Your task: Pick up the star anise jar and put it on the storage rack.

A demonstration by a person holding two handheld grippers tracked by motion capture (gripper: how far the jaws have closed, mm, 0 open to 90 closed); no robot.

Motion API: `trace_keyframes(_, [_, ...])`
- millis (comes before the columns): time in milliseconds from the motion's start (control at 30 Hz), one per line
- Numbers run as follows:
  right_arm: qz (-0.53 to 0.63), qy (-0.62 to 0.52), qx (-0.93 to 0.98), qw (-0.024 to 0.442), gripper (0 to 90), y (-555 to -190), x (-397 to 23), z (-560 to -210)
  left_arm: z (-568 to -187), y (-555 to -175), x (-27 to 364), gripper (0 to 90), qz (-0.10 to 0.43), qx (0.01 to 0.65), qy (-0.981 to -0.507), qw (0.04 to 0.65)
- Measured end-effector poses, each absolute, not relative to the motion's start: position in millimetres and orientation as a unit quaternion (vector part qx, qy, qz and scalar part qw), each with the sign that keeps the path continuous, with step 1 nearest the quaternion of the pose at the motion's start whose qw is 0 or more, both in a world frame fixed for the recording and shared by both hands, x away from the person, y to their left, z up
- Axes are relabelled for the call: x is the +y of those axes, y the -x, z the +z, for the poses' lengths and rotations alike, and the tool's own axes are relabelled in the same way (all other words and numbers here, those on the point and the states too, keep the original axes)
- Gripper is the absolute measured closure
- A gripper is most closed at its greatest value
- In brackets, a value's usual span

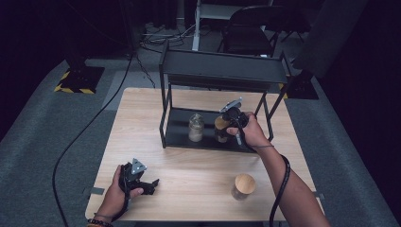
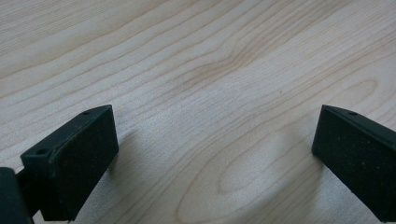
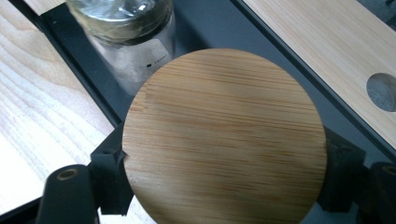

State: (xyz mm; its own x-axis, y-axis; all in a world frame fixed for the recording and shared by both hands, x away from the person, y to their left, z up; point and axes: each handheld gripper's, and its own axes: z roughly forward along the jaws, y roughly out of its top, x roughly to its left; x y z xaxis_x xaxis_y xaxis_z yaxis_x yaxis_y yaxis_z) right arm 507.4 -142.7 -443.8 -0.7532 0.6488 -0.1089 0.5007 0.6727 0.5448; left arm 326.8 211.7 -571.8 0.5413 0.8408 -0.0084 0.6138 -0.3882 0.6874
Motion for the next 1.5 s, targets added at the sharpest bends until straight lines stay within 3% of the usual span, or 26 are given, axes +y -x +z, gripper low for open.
trace_keyframes(1500, [0.248, -0.346, 0.896, 0.126, 23.9, -528.6, -137.5, -480.6, -571.8, -326.8, 211.8, 0.0, 0.174, 0.446, -0.815, 0.327])
